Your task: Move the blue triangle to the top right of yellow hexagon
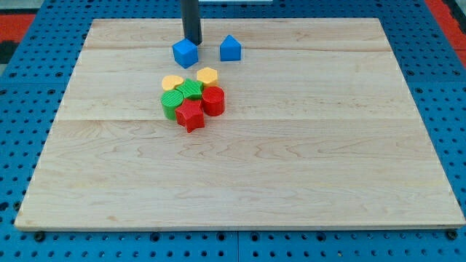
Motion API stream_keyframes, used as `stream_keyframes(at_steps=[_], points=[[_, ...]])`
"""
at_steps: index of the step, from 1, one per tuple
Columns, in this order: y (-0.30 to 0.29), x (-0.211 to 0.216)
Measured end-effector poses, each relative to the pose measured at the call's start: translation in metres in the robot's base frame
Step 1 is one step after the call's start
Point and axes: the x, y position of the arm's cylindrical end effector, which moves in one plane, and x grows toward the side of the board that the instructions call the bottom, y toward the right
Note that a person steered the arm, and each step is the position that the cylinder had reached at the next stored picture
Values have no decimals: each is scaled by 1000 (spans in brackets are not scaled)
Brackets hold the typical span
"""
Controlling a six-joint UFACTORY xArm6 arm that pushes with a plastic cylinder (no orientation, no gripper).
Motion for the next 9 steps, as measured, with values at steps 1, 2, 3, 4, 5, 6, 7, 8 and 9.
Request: stream_keyframes(at_steps=[1, 2, 3, 4, 5, 6, 7, 8, 9], points=[[-1, 39], [-6, 47], [16, -4], [56, -29], [96, -16], [93, 12], [90, -38], [65, -33], [63, 6]])
